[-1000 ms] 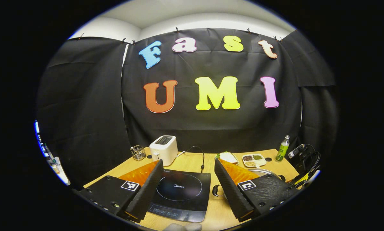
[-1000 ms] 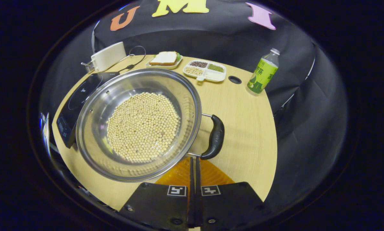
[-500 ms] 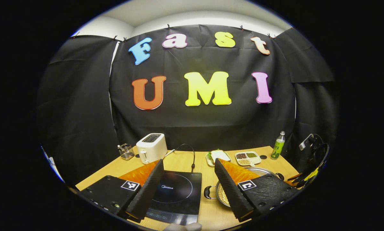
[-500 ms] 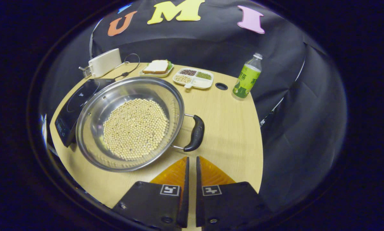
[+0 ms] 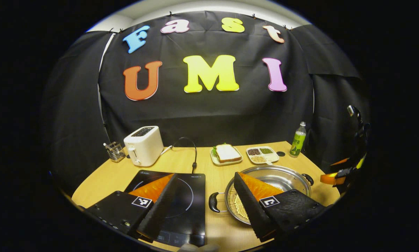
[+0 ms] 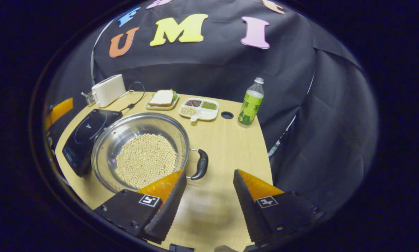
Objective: First push the handle of the pot to place it horizontally, then grasp the pot with both hands and set it on the induction cooktop.
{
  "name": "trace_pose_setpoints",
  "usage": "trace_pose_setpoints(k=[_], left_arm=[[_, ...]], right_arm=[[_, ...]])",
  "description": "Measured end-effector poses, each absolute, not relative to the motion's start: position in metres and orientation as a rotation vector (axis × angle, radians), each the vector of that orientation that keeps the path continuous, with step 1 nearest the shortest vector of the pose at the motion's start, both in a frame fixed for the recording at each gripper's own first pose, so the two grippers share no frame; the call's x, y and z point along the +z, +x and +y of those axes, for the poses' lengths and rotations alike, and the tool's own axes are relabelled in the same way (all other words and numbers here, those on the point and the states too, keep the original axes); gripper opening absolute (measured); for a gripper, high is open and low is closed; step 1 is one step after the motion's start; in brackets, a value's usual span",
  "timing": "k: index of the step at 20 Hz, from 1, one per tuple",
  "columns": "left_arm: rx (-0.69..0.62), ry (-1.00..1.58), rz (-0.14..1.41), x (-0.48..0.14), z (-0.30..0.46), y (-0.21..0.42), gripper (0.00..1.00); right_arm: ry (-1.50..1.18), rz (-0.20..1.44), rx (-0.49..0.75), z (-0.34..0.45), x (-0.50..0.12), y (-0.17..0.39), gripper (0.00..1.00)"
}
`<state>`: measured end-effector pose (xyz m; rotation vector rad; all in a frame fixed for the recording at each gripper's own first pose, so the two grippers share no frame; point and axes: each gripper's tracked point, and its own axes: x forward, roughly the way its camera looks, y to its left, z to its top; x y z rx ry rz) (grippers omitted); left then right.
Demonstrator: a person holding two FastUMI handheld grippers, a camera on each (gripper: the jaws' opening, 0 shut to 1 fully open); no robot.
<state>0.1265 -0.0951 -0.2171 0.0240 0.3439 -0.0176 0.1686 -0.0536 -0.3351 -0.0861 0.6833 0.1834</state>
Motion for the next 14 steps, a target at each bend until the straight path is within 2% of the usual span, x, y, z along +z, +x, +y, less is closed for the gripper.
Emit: trace_pose_setpoints(k=[4, 5, 6, 7, 11, 14], left_arm=[[-0.043, 0.000, 0.432, -0.260, -0.107, 0.139, 0.96], [-0.043, -0.008, 0.448, -0.270, -0.110, 0.142, 0.95], [-0.046, -0.015, 0.469, -0.280, -0.111, 0.144, 0.95], [-0.045, -0.018, 0.494, -0.289, -0.113, 0.146, 0.96], [-0.045, -0.023, 0.568, -0.322, -0.120, 0.154, 0.95], [-0.048, -0.031, 0.607, -0.340, -0.128, 0.158, 0.96]], right_arm=[[-0.042, 0.678, 0.198, -0.038, -0.337, 0.184, 0.86], [-0.040, 0.689, 0.203, -0.035, -0.341, 0.187, 0.89], [-0.033, 0.692, 0.206, -0.032, -0.344, 0.190, 0.86], [-0.026, 0.697, 0.208, -0.028, -0.348, 0.195, 0.89], [-0.018, 0.727, 0.211, -0.022, -0.366, 0.209, 0.86], [-0.022, 0.752, 0.211, -0.020, -0.377, 0.216, 0.89]])
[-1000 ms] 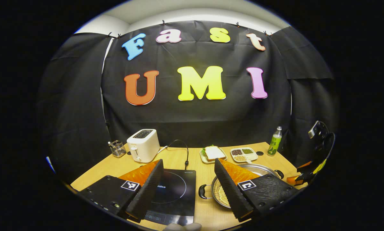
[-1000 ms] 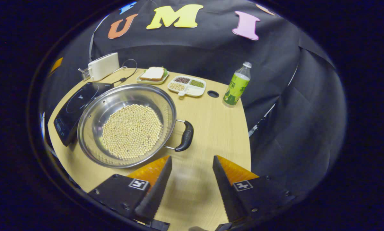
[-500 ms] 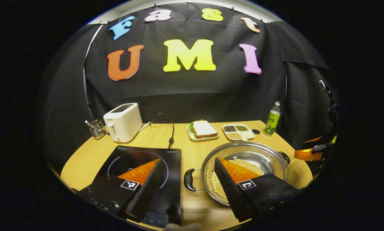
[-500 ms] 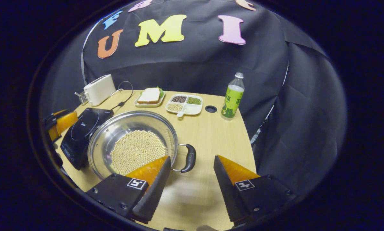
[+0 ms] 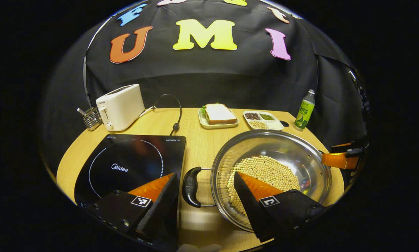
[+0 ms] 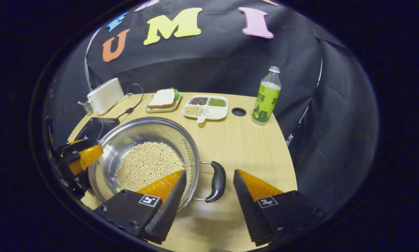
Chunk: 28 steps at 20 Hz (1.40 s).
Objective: First push the handle of the pot to place it horizontally, then grasp the pot with both hands and set it on the induction cooktop.
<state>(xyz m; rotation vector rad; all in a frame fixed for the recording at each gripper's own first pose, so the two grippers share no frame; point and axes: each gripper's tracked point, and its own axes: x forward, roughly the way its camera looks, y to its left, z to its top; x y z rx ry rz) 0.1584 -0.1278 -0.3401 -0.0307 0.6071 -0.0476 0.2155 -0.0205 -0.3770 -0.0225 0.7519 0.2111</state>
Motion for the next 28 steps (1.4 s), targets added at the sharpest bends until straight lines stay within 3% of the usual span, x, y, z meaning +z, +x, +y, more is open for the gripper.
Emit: trace_pose_setpoints(k=[8, 9, 10, 11, 14, 16, 17, 18, 22, 28], left_arm=[[-0.045, -0.023, 0.663, -0.358, -0.135, 0.164, 0.96], [-0.045, -0.016, 0.667, -0.358, -0.134, 0.165, 0.96], [-0.038, -0.009, 0.672, -0.358, -0.133, 0.164, 0.96], [-0.015, 0.007, 0.682, -0.360, -0.126, 0.164, 0.96], [0.009, 0.024, 0.696, -0.362, -0.122, 0.165, 0.70], [0.011, 0.031, 0.712, -0.363, -0.122, 0.166, 0.68], [0.014, 0.023, 0.726, -0.363, -0.122, 0.164, 0.77], [0.014, 0.015, 0.733, -0.362, -0.122, 0.165, 0.65], [0.007, 0.025, 0.749, -0.361, -0.122, 0.164, 0.58], [0.001, 0.013, 0.756, -0.355, -0.125, 0.157, 0.58]], right_arm=[[-0.009, 0.846, 0.225, -0.010, -0.404, 0.220, 0.85], [-0.012, 0.850, 0.213, -0.011, -0.406, 0.221, 0.80], [-0.017, 0.851, 0.203, -0.013, -0.406, 0.223, 0.69], [-0.017, 0.856, 0.198, -0.013, -0.406, 0.222, 0.70], [-0.023, 0.878, 0.184, -0.013, -0.406, 0.222, 0.67], [-0.008, 0.889, 0.173, -0.013, -0.405, 0.221, 0.64], [-0.006, 0.897, 0.171, -0.013, -0.405, 0.221, 0.62], [-0.010, 0.905, 0.168, -0.013, -0.406, 0.221, 0.60], [0.002, 0.906, 0.160, -0.013, -0.404, 0.219, 0.55], [-0.002, 0.906, 0.156, -0.016, -0.396, 0.210, 0.53]])
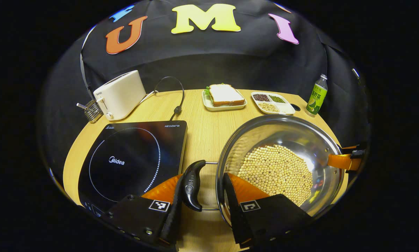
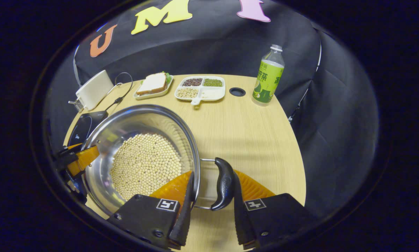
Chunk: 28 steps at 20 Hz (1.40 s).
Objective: First push the handle of the pot to place it horizontally, then grasp the pot with both hands and set it on the induction cooktop.
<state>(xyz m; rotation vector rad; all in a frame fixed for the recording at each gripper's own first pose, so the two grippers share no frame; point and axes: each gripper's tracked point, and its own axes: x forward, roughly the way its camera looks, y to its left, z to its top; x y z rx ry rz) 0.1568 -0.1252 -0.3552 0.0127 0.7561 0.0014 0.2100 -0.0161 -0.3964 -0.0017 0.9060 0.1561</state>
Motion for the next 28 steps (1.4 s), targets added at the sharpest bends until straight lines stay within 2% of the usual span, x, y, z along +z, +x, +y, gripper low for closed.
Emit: trace_pose_setpoints(k=[7, 15, 16, 17, 28], left_arm=[[0.000, 0.007, 0.695, -0.315, -0.109, 0.158, 0.58], [0.009, 0.011, 0.612, -0.256, -0.045, 0.159, 0.57], [0.013, 0.011, 0.608, -0.252, -0.033, 0.157, 0.58], [0.018, 0.014, 0.607, -0.249, -0.021, 0.156, 0.58], [0.064, 0.040, 0.620, -0.251, 0.101, 0.142, 0.58]], right_arm=[[-0.004, 0.845, 0.153, -0.003, -0.350, 0.206, 0.53], [-0.006, 0.761, 0.163, 0.059, -0.285, 0.197, 0.53], [-0.005, 0.759, 0.168, 0.069, -0.281, 0.195, 0.55], [0.001, 0.757, 0.172, 0.081, -0.278, 0.193, 0.53], [0.028, 0.785, 0.206, 0.208, -0.280, 0.175, 0.53]])
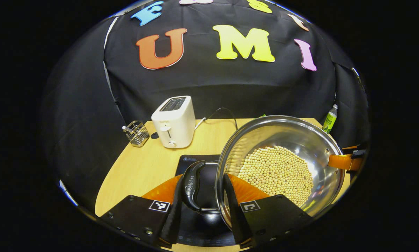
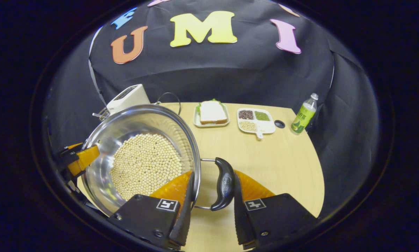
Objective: First push the handle of the pot to place it horizontally, then grasp the pot with both hands and set it on the induction cooktop.
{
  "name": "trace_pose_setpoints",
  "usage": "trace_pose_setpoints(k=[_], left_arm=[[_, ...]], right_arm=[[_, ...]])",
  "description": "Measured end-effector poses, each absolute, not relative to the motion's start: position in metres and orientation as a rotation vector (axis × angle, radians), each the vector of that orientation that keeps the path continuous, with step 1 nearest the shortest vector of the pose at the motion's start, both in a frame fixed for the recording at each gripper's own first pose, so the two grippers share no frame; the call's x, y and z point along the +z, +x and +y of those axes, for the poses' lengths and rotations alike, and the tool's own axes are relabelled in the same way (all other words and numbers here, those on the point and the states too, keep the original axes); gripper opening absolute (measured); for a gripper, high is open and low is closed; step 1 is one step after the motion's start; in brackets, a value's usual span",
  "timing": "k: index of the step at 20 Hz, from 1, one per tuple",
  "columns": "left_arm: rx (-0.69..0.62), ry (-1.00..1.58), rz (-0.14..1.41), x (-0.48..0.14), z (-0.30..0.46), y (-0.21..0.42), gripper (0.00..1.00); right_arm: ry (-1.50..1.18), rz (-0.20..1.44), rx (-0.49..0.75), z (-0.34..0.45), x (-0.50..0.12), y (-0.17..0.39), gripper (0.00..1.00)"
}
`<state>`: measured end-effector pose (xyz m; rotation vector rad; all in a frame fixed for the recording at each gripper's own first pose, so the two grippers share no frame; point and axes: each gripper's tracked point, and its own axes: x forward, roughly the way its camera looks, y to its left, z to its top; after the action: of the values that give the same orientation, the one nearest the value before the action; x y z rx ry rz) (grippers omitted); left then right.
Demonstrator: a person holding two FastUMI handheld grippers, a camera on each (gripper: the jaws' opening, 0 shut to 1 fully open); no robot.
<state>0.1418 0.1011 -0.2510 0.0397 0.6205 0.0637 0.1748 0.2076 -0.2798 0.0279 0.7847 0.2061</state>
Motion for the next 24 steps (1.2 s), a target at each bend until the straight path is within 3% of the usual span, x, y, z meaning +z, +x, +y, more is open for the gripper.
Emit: trace_pose_setpoints(k=[10, 24], left_arm=[[0.062, 0.063, 0.659, -0.286, 0.168, 0.161, 0.58], [0.063, 0.038, 0.717, -0.323, 0.187, 0.171, 0.58]], right_arm=[[0.045, 0.836, 0.200, 0.281, -0.313, 0.182, 0.53], [0.016, 0.866, 0.169, 0.303, -0.336, 0.192, 0.53]])
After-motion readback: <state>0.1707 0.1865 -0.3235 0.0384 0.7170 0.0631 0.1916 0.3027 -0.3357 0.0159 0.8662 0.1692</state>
